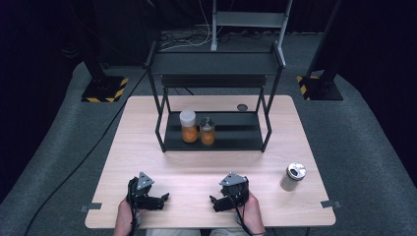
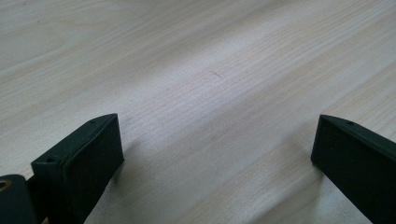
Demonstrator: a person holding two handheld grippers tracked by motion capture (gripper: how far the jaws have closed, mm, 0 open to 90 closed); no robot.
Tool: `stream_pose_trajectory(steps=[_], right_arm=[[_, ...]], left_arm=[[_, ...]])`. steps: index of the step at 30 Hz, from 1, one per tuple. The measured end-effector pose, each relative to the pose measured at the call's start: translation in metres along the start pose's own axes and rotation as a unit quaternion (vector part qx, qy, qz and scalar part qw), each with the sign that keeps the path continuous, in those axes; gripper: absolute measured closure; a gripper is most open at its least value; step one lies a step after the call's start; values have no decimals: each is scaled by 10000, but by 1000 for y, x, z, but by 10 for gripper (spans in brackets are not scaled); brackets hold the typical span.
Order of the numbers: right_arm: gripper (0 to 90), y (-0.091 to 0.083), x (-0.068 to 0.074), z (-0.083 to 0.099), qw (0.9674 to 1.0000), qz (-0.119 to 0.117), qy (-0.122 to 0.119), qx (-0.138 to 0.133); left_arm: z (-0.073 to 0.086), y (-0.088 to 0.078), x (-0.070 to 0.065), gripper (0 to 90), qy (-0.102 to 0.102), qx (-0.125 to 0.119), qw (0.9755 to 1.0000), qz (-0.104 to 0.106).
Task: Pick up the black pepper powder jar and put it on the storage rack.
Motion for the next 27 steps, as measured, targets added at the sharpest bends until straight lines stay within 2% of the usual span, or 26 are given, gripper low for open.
stream_pose_trajectory(steps=[4, 6, 11, 17, 22, 24, 27], right_arm=[[0, -3, 5, 3, 9998, 188, -63, -40], [0, -6, 4, 5, 9998, 209, -50, -36], [0, -16, -1, 15, 9995, 308, 74, -70], [0, -41, -11, 30, 9968, 628, 374, -310], [0, -75, -17, 42, 9910, 985, 609, -674], [0, -90, -18, 48, 9876, 1120, 682, -859], [0, -112, -17, 55, 9811, 1472, 702, -1040]], left_arm=[[0, 0, 0, 17, 7, 5, 10000, 1], [0, 0, 0, 17, -4, -3, 10000, -1], [0, 0, 0, 17, -6, -4, 10000, -3], [0, 0, 0, 17, -6, -3, 10000, -4], [0, 0, 0, 17, 4, 5, 10000, -4], [0, 0, 0, 17, 3, 2, 10000, -4], [0, 0, 0, 17, 3, 3, 10000, -4]])
Point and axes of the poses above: each handheld gripper's, and its own axes: y roughly forward along the jaws, z roughly out of its underside, x roughly to its left, the point moved 9 cm from there along y, roughly forward along the jaws
